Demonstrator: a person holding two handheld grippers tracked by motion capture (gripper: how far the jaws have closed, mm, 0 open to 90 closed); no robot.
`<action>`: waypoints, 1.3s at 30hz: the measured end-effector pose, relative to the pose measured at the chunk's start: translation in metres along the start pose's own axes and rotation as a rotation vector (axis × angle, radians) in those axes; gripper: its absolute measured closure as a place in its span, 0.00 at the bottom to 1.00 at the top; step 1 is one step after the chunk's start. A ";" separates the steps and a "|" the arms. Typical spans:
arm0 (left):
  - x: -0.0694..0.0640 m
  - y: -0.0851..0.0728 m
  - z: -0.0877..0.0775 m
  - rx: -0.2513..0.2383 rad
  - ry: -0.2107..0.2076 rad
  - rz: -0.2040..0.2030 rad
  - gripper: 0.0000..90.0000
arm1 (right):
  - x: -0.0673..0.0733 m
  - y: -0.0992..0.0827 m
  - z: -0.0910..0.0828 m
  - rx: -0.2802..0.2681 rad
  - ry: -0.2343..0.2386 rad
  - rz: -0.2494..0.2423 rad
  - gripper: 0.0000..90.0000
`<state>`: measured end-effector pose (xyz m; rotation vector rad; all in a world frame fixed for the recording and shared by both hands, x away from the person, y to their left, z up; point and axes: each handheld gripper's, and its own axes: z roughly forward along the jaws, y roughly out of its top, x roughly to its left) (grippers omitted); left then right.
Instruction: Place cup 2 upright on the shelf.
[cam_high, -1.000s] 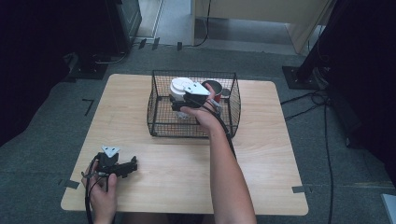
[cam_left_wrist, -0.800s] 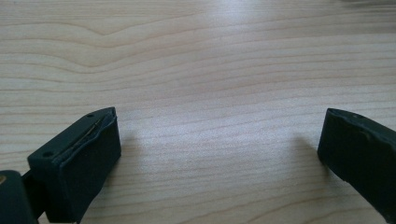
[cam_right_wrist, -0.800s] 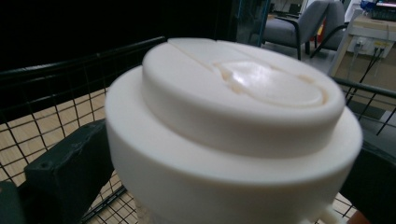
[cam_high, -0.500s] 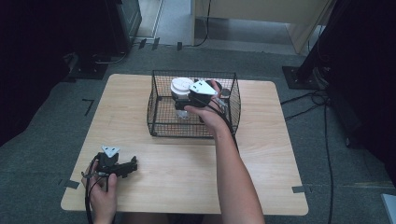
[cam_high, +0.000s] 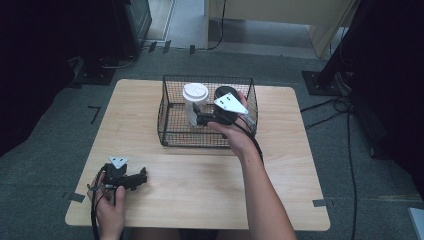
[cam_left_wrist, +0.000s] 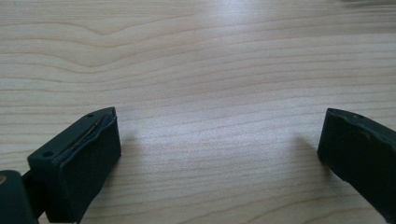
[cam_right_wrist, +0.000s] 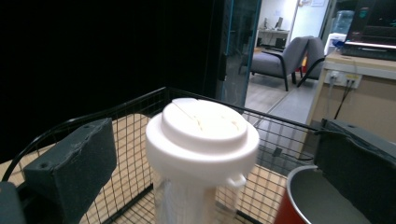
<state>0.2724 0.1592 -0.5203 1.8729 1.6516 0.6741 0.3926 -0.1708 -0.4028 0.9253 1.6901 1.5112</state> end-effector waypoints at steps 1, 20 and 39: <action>0.000 0.000 0.000 0.000 0.000 -0.001 0.00 | 0.000 -0.001 -0.004 -0.002 -0.002 0.003 0.00; 0.000 0.000 0.000 0.000 0.000 -0.001 0.00 | -0.008 -0.020 -0.092 -0.045 -0.066 0.002 0.00; 0.000 0.000 0.000 -0.001 0.000 0.000 0.00 | -0.013 -0.050 -0.165 -0.018 -0.115 -0.025 0.00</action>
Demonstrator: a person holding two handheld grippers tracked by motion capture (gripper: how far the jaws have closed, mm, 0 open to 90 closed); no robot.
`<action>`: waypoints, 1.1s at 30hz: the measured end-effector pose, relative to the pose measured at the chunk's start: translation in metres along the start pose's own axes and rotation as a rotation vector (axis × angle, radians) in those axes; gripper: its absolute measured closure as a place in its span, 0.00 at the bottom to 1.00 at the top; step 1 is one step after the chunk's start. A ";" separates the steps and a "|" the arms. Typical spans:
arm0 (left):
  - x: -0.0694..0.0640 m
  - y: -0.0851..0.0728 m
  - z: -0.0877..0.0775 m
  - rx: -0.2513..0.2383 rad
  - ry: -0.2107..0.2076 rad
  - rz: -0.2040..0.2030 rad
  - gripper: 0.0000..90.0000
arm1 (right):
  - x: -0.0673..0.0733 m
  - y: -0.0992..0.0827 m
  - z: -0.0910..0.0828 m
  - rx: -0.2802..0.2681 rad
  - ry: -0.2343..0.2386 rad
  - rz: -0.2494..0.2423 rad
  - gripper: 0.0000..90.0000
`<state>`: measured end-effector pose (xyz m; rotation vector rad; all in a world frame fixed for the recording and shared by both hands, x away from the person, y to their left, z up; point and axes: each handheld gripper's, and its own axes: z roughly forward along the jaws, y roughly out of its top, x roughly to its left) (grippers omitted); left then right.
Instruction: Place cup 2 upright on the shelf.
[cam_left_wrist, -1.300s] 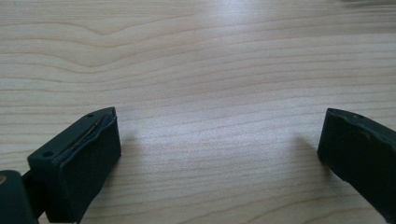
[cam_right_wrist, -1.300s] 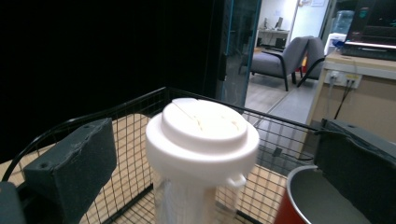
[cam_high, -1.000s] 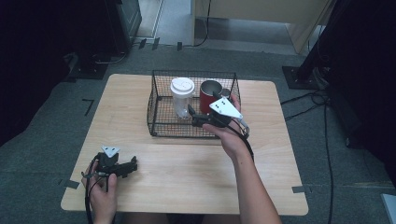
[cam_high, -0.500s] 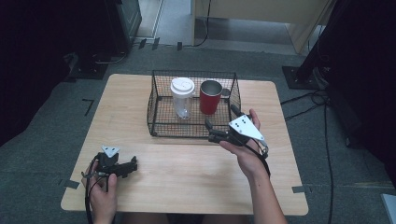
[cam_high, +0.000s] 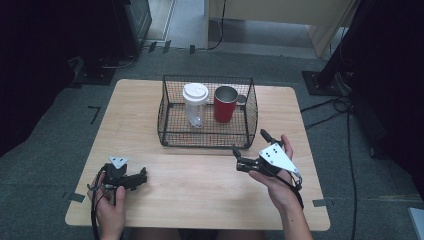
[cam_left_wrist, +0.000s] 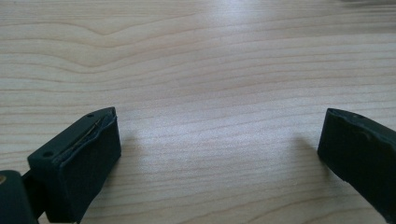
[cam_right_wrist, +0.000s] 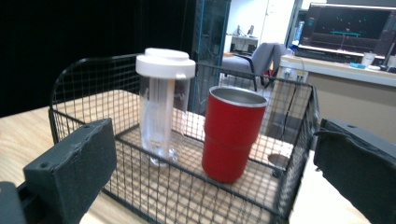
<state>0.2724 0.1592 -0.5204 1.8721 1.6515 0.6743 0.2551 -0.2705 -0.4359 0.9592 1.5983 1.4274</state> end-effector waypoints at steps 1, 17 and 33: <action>0.000 0.000 0.000 0.000 0.000 0.000 0.00 | -0.001 -0.002 -0.002 0.002 -0.001 -0.002 0.00; 0.000 0.000 0.000 -0.001 0.001 -0.001 0.00 | -0.030 -0.033 -0.038 0.059 -0.095 0.020 0.00; 0.000 0.000 0.000 0.000 0.001 0.000 0.00 | -0.068 -0.068 -0.079 0.131 -0.224 0.057 0.00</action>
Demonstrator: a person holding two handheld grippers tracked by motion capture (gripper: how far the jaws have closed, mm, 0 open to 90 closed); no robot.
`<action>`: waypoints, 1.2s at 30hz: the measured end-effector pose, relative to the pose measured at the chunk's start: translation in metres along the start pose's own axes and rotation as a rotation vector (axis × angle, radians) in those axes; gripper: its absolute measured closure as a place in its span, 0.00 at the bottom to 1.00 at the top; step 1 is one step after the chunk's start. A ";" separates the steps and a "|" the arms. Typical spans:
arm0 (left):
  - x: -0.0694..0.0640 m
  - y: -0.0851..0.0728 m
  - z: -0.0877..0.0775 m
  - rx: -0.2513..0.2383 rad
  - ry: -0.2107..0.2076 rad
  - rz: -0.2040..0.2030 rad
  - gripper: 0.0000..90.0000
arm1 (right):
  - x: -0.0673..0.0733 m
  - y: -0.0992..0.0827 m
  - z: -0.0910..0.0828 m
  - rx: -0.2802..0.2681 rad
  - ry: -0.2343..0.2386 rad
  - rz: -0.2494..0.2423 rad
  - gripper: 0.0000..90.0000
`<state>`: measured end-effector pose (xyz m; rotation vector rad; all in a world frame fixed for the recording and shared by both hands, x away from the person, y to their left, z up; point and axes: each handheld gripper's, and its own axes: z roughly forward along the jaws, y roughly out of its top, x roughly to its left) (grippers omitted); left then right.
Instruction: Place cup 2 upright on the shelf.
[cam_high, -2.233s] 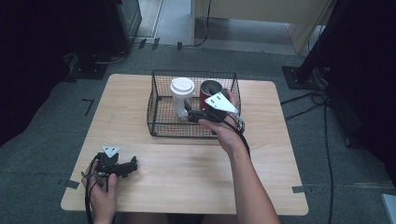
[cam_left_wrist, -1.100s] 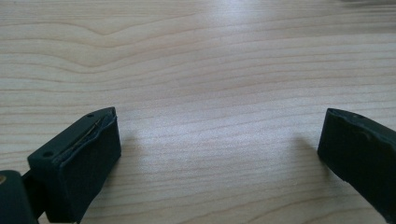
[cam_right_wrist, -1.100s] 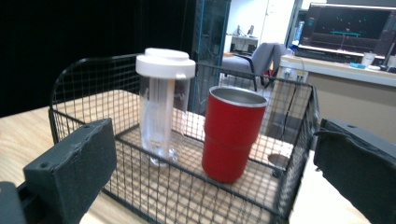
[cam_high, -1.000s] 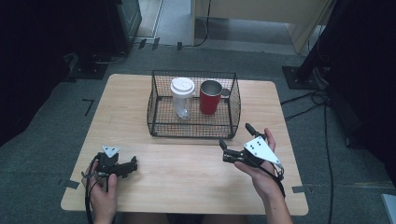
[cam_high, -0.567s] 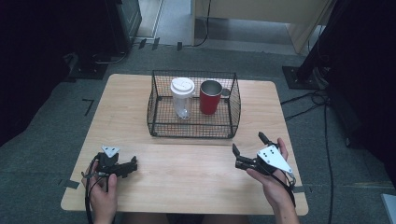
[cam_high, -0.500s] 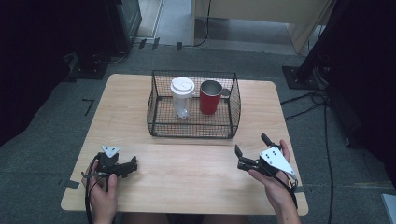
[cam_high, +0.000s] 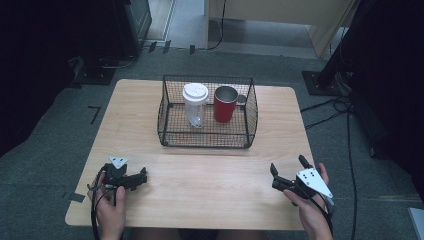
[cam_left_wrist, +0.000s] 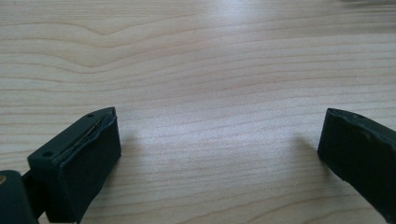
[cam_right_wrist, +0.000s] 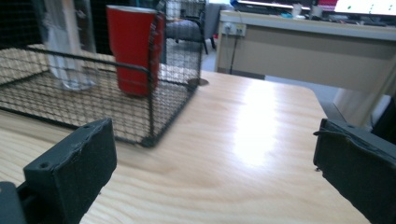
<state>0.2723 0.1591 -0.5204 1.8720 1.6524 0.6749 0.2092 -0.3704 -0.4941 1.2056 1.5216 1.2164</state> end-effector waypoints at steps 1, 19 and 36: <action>0.000 0.000 0.000 0.000 0.000 0.000 0.00 | -0.003 -0.002 -0.002 0.004 -0.008 0.004 0.00; 0.000 0.000 0.000 -0.001 0.000 0.001 0.00 | -0.040 -0.034 -0.025 0.117 -0.113 0.024 0.00; 0.000 0.000 0.000 0.000 -0.001 0.001 0.00 | -0.054 -0.037 -0.026 0.393 -0.116 0.049 0.16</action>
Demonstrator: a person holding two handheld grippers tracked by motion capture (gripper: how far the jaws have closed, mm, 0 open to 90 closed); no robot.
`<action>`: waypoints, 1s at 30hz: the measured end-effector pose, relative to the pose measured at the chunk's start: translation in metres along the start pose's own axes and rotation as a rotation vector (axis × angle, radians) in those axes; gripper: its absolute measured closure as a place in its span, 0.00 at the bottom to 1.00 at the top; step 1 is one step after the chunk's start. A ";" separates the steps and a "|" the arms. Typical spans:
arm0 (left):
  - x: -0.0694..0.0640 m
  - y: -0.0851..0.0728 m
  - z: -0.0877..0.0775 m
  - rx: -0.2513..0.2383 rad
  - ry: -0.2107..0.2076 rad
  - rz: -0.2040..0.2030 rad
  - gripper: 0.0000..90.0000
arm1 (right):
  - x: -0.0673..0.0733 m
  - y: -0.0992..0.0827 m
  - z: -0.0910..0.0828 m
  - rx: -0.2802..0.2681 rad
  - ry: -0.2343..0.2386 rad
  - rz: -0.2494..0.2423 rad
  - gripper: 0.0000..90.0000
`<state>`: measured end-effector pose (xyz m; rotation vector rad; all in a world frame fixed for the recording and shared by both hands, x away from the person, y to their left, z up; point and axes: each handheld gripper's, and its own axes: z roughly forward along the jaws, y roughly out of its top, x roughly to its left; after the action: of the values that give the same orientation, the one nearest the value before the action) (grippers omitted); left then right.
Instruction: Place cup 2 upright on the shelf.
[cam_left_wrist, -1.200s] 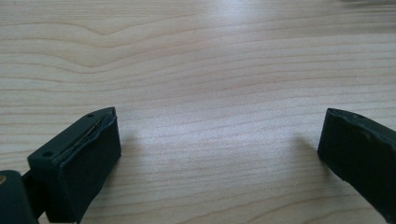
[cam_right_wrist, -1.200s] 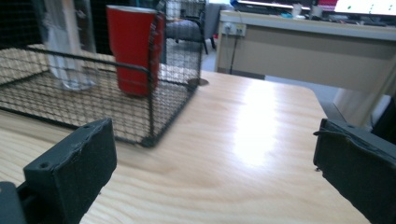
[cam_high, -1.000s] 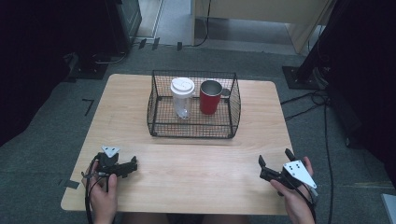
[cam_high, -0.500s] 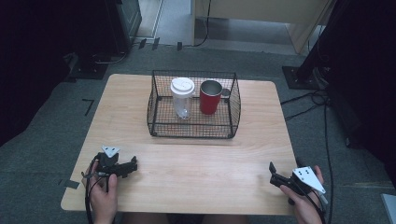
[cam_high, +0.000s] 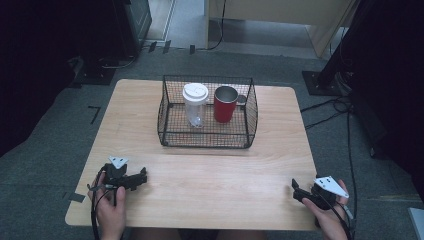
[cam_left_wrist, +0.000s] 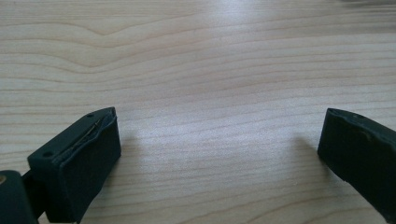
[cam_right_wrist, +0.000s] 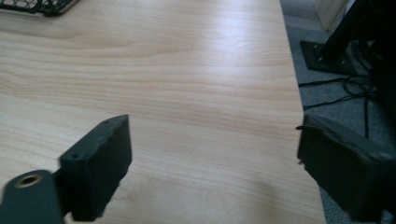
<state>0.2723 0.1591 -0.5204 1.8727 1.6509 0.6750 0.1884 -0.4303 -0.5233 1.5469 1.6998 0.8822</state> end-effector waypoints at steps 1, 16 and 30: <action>0.000 0.000 0.000 0.000 0.000 0.000 0.00 | 0.000 0.000 0.000 0.003 0.005 -0.009 0.16; -0.004 0.000 0.000 -0.001 -0.006 0.005 0.00 | 0.007 0.003 0.012 0.156 0.069 0.024 0.16; -0.004 0.000 0.000 -0.001 -0.007 0.005 0.00 | 0.008 0.003 0.012 0.157 0.055 0.037 0.16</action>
<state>0.2716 0.1549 -0.5206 1.8765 1.6421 0.6707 0.1994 -0.4215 -0.5274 1.6753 1.8219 0.8336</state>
